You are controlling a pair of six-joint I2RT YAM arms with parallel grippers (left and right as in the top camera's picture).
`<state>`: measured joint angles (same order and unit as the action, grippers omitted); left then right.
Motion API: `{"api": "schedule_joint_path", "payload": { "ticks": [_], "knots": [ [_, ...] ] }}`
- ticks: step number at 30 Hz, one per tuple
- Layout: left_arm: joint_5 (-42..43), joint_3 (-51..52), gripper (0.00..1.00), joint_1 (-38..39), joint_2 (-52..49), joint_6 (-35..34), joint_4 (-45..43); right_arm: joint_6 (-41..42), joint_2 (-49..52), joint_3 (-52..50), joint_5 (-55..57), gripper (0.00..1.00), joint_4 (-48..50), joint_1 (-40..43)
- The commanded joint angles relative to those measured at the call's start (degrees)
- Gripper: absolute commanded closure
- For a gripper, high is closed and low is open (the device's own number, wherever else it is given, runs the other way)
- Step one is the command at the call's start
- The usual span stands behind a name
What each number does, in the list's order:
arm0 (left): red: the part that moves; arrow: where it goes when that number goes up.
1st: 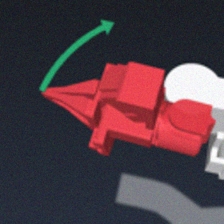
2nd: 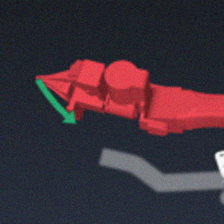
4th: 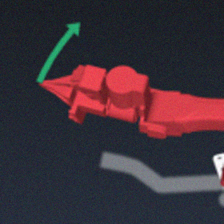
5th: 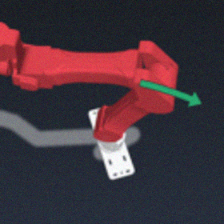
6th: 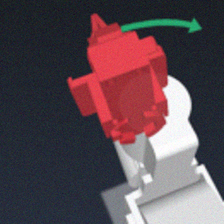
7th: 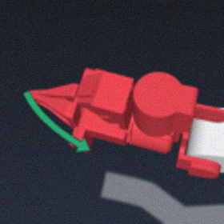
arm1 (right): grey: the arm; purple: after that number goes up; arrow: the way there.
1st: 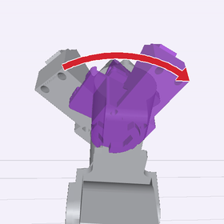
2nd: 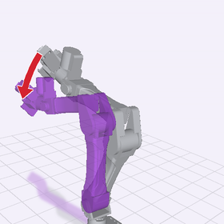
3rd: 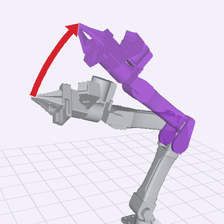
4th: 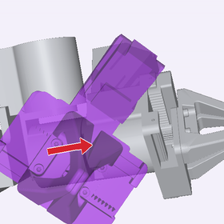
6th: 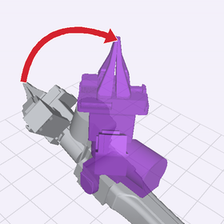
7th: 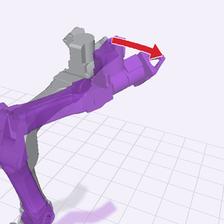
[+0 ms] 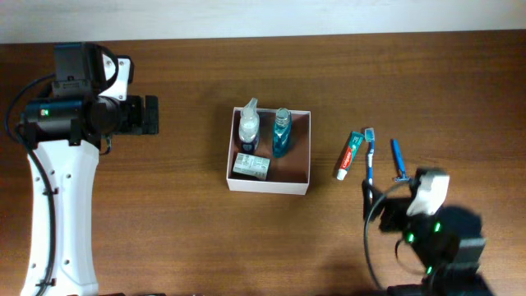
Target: Pack container
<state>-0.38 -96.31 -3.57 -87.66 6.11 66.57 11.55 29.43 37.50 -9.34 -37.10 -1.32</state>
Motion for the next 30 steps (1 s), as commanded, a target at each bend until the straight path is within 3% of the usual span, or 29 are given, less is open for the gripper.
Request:
{"api": "schedule_joint_path", "payload": {
  "ticks": [1,6,9,13,14,19,22,30],
  "knots": [
    [0.7,-0.5,0.0,-0.2,-0.3,-0.9,0.1,-0.6,16.1,15.6,1.2,0.01,-6.7,-0.5],
    [0.6,-0.5,0.0,-0.2,-0.3,-0.9,0.1,-0.6,39.0,35.3,-3.8,0.01,-20.2,-0.5],
    [0.7,-0.5,0.0,-0.2,-0.3,-0.9,0.1,0.8,49.9,36.8,-5.6,0.01,-21.2,-0.5],
    [0.7,-0.5,0.0,-0.2,-0.3,-0.9,0.1,8.4,64.0,36.8,-5.5,0.01,-20.7,-0.6],
    [0.7,-0.5,0.0,-0.2,-0.3,-0.9,0.1,10.4,68.5,36.8,-6.0,0.05,-19.8,-0.6],
    [0.7,-0.5,0.0,-0.2,-0.3,-0.9,0.1,11.7,75.2,36.8,-6.3,0.15,-15.3,-2.3],
    [0.7,-0.5,0.0,-0.2,-0.3,-0.9,0.1,17.2,75.4,36.8,0.5,0.2,-14.5,-3.8],
    [0.6,-0.5,0.0,-0.2,-0.3,-0.9,0.1,23.7,76.5,36.7,11.5,0.2,-12.4,-8.5]
  ]
}}
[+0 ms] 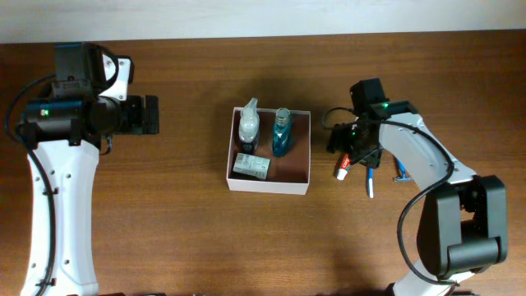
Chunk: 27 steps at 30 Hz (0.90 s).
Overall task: Pack container
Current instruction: 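Grasp the Colgate toothpaste tube with the right gripper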
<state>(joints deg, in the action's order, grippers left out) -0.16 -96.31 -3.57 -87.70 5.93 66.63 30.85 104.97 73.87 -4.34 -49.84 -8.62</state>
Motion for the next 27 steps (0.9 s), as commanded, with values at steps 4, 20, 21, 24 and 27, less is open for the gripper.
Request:
{"api": "schedule_joint_path", "payload": {
  "ticks": [4,20,21,24,27],
  "knots": [
    [0.4,-0.5,0.0,-0.2,-0.2,-0.7,0.0,4.4,2.3,0.3,6.6,0.22,0.7,-0.9],
    [0.4,-0.5,0.0,-0.2,-0.2,-0.7,0.0,4.4,8.8,0.3,2.4,0.46,4.0,0.2],
    [0.4,-0.5,0.0,-0.2,-0.2,-0.7,0.0,4.4,9.1,0.2,2.2,0.47,4.0,0.3],
    [0.4,-0.5,0.0,-0.2,-0.2,-0.7,0.0,4.6,9.4,0.2,2.2,0.5,4.0,0.5],
    [0.4,-0.5,0.0,-0.2,-0.2,-0.7,0.0,4.6,9.4,0.2,2.2,0.63,3.5,0.5]
  ]
}}
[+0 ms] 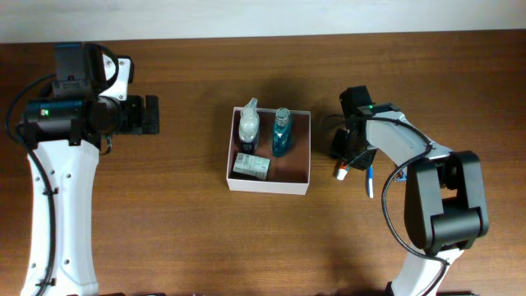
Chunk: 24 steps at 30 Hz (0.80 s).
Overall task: Pack container
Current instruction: 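Grasp the Colgate toothpaste tube with the right gripper, then place the toothpaste tube into the box with the right gripper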
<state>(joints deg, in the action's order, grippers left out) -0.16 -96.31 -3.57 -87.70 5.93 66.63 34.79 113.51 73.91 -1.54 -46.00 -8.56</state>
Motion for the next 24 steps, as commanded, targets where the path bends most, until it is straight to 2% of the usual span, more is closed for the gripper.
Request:
{"api": "schedule_joint_path", "payload": {
  "ticks": [1,2,7,15,17,21,24],
  "knots": [
    [0.4,-0.5,0.0,-0.2,-0.2,-0.7,0.0,0.7,0.9,0.1,-0.4,0.69,-0.6,0.4],
    [0.4,-0.5,0.0,-0.2,-0.2,-0.7,0.0,0.7,0.9,0.2,-0.2,0.75,-1.0,0.4],
    [0.4,-0.5,0.0,-0.2,-0.2,-0.7,0.0,0.6,-1.1,0.2,6.1,0.79,-5.3,0.4],
    [0.4,-0.5,0.0,-0.2,-0.2,-0.7,0.0,-1.9,-14.0,3.6,8.8,0.83,-12.9,-0.2],
    [0.4,-0.5,0.0,-0.2,-0.2,-0.7,0.0,-2.0,-19.6,4.3,7.1,0.84,-14.3,-2.1],
    [0.4,-0.5,0.0,-0.2,-0.2,-0.7,0.0,-1.4,-24.4,4.3,5.6,0.84,-14.3,-6.8],
    [0.4,-0.5,0.0,-0.2,-0.2,-0.7,0.0,5.2,-25.6,4.3,5.6,0.85,-14.3,-14.2]
  ]
}}
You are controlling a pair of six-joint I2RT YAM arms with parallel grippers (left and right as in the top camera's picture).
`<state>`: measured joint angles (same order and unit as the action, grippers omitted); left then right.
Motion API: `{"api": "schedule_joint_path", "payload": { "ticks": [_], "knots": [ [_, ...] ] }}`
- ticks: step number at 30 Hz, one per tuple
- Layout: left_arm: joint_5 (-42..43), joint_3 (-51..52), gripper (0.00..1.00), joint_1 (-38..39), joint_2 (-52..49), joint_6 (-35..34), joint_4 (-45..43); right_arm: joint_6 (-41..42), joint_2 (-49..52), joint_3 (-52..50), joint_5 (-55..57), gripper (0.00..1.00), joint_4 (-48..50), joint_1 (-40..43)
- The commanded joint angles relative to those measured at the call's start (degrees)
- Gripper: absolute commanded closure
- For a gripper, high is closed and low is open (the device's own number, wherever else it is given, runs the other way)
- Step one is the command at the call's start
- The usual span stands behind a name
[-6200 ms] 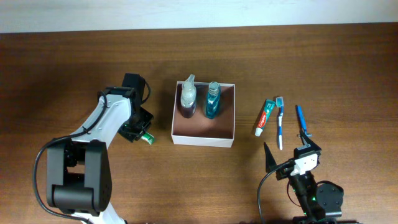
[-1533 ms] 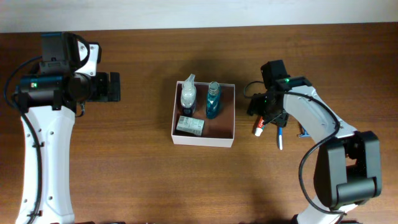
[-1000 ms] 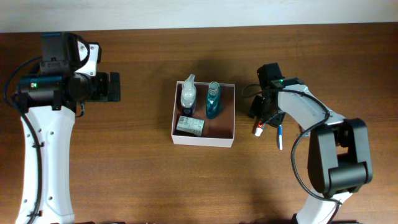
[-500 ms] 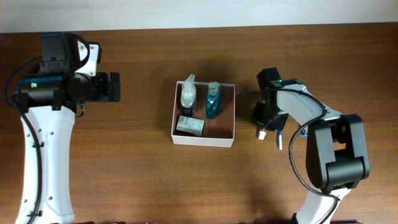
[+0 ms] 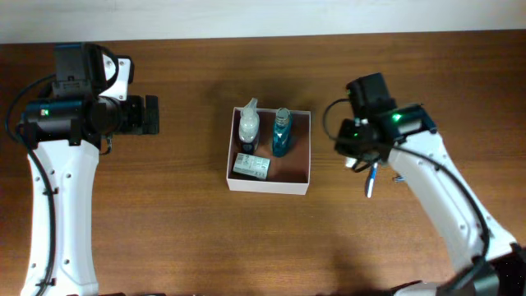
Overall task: Pack container
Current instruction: 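Place the toothpaste tube into the box with the right gripper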
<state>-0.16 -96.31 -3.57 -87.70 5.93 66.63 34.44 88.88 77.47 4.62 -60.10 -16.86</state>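
A white box [image 5: 301,187] stands mid-table and holds a clear bottle [image 5: 249,125], a blue bottle [image 5: 282,131] and a grey bar [image 5: 251,166]. Just right of the box hangs my right gripper [image 5: 355,159], mostly hidden under its own wrist. Only a white end of the toothpaste tube [image 5: 352,165] peeks out below it, so the gripper appears shut on the tube. A blue toothbrush [image 5: 370,181] lies just below the gripper, and a bit of the blue razor [image 5: 400,176] shows beside the arm. My left gripper [image 5: 151,115] hovers far left, empty, and its jaws cannot be made out.
The right arm's white link [image 5: 444,197] runs from the gripper down to the table's bottom right corner. The left arm [image 5: 57,205] lines the left edge. Bare wood lies between the left gripper and the box.
The right gripper was down on the toothpaste tube lying right of the box. The tube has now left that spot and the wrist looks larger, nearer the camera. The left arm is unchanged.
The right arm was folded at the bottom right, with toothpaste, toothbrush and razor lying right of the box. Then it reached over the toothpaste and stood down on it. Now the tube is off the table under the gripper. The box contents never changed.
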Motion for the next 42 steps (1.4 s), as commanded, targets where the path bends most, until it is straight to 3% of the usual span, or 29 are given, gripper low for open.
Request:
{"api": "schedule_joint_path", "payload": {
  "ticks": [1,6,12,14,16,24,33,34,36,39,42],
  "knots": [
    [0.4,-0.5,0.0,-0.2,-0.2,-0.7,0.0,6.7,-1.0,0.7,-0.5,0.85,-0.1,-7.5],
    [0.4,-0.5,0.0,-0.2,-0.2,-0.7,0.0,4.3,-0.9,0.7,-0.3,0.85,2.6,-17.3],
    [0.4,-0.5,0.0,-0.2,-0.2,-0.7,0.0,-26.0,-0.9,0.7,-7.4,0.85,2.9,-21.0],
    [0.4,-0.5,0.0,-0.2,-0.2,-0.7,0.0,-33.4,-0.8,0.7,-7.4,0.89,3.0,-21.0],
    [0.4,-0.5,0.0,-0.2,-0.2,-0.7,0.0,-47.5,-0.8,0.7,-7.5,0.96,4.6,-21.0],
    [0.4,-0.5,0.0,-0.2,-0.2,-0.7,0.0,-74.4,-0.1,0.7,-10.6,0.96,10.7,-21.0],
    [0.4,-0.5,0.0,-0.2,-0.2,-0.7,0.0,-76.2,9.8,0.5,-5.8,0.93,11.3,-20.9],
    [0.4,-0.5,0.0,-0.2,-0.2,-0.7,0.0,-76.2,11.4,0.5,-4.1,0.83,11.6,-20.9],
    [0.4,-0.5,0.0,-0.2,-0.2,-0.7,0.0,-76.0,12.6,0.5,-3.9,0.82,11.6,-20.9],
    [0.4,-0.5,0.0,-0.2,-0.2,-0.7,0.0,-69.9,11.2,1.6,-3.9,0.51,10.7,-20.9],
    [0.4,-0.5,0.0,-0.2,-0.2,-0.7,0.0,-61.6,7.0,3.3,-3.9,0.48,7.9,-20.7]
  ]
}}
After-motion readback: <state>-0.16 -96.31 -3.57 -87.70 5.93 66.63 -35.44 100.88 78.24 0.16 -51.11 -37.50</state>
